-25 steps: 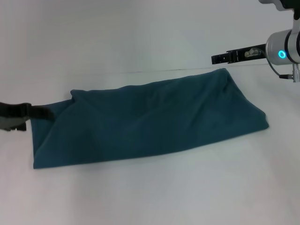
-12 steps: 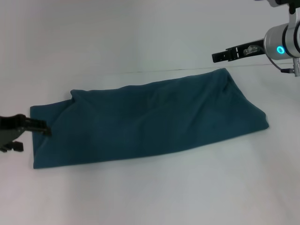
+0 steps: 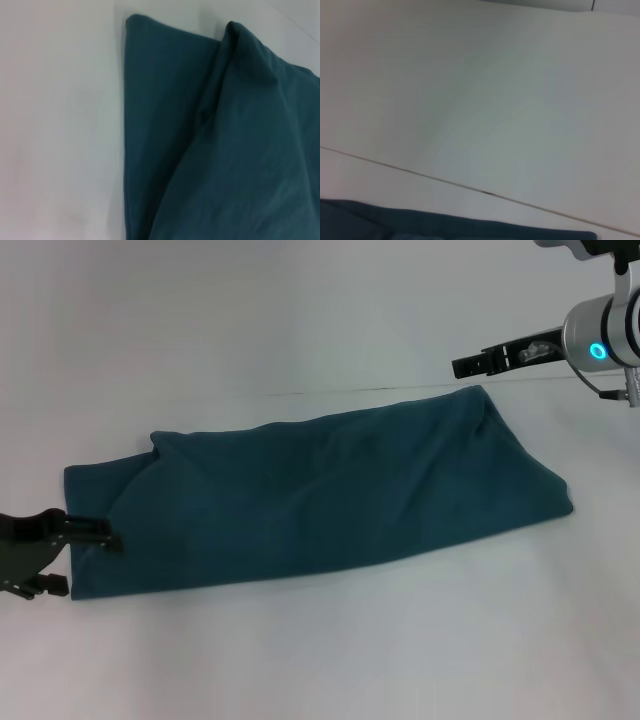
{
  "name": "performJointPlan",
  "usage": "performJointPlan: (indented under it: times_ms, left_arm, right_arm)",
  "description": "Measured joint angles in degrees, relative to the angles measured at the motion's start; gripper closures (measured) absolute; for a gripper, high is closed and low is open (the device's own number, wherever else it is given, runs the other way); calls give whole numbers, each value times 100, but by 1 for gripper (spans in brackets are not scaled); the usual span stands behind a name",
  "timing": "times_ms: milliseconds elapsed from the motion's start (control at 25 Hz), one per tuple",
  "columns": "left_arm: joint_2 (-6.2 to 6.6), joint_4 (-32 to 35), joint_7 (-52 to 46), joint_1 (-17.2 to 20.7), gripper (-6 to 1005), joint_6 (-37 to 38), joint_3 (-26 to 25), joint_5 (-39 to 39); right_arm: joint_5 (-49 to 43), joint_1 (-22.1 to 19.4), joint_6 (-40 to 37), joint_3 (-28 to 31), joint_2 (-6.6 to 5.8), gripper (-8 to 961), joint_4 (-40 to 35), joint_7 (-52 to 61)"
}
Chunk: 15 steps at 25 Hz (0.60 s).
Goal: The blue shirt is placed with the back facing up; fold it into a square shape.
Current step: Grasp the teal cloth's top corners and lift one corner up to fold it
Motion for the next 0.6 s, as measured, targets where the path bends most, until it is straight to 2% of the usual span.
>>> performJointPlan:
  times_ms: [320, 600]
  left_arm:
    - [6, -188, 15, 2, 62, -94, -14, 30]
    - [-15, -356, 59, 53, 62, -495, 45, 37]
  right_arm:
    - [1, -17, 35, 1, 4, 26, 47, -35]
    - [1, -23, 45, -45, 33, 26, 56, -48]
